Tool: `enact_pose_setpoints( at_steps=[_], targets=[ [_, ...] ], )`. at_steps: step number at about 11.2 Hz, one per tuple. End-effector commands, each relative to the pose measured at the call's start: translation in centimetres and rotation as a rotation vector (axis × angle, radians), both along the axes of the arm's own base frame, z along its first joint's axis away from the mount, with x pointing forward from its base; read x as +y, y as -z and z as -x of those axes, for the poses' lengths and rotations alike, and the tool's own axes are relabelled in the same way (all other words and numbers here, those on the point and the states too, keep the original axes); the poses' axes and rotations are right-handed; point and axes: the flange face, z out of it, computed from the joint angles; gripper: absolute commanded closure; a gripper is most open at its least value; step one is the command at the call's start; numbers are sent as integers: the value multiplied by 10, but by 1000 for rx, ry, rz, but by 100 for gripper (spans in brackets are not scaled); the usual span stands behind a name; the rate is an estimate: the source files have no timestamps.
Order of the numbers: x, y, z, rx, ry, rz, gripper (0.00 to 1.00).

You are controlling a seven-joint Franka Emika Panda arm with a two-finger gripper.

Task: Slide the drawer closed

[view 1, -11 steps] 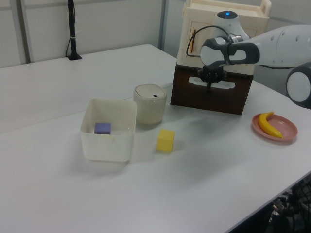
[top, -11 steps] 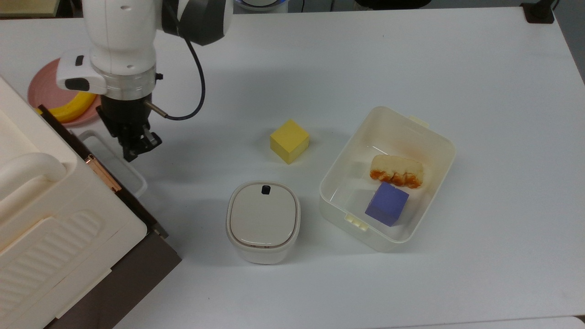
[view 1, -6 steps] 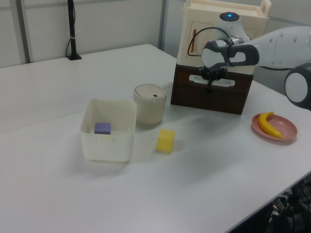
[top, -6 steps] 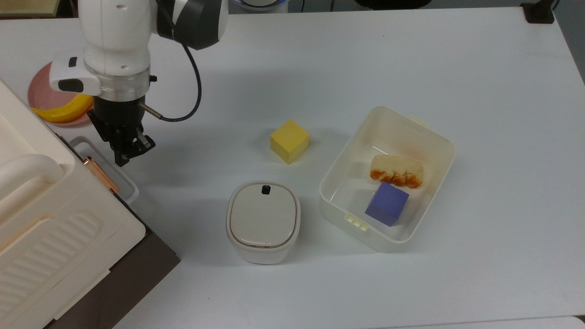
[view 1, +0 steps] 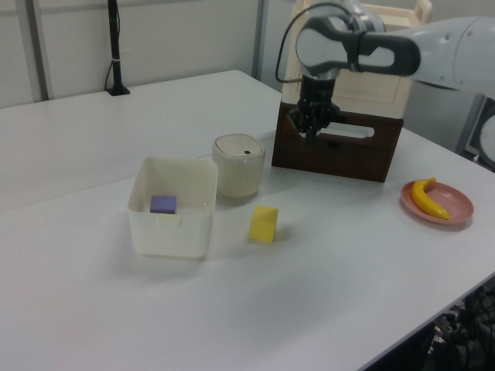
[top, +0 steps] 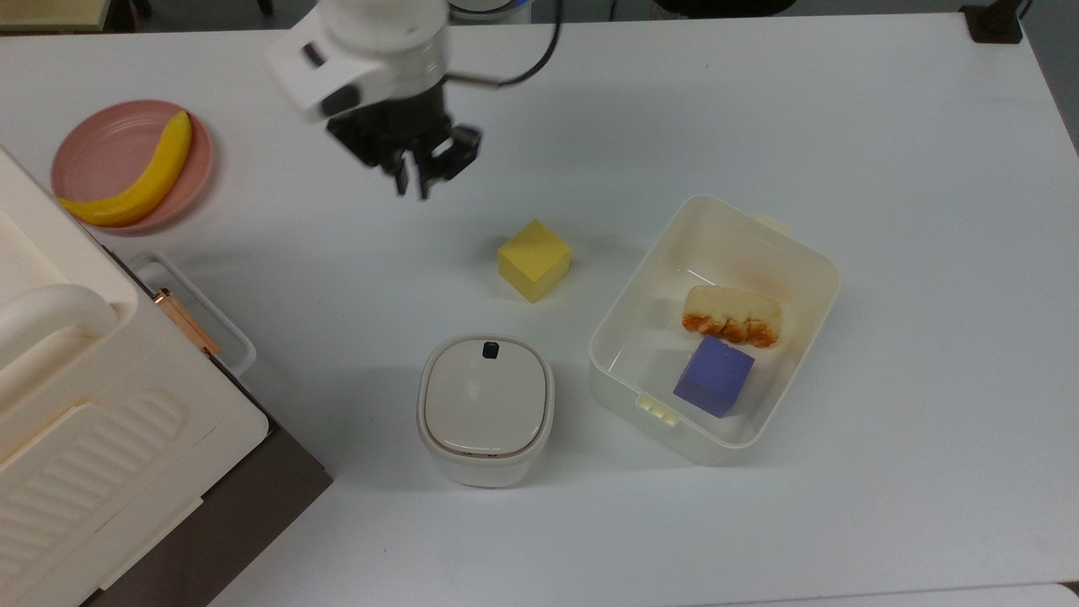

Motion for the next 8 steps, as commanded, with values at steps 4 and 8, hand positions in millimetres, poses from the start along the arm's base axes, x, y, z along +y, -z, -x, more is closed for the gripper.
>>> enact_pose_setpoints(
  at_steps=[4, 8],
  targets=[
    [27, -28, 31, 42, -148, -16, 0],
    [27, -29, 34, 61, -134, -14, 0]
  ],
)
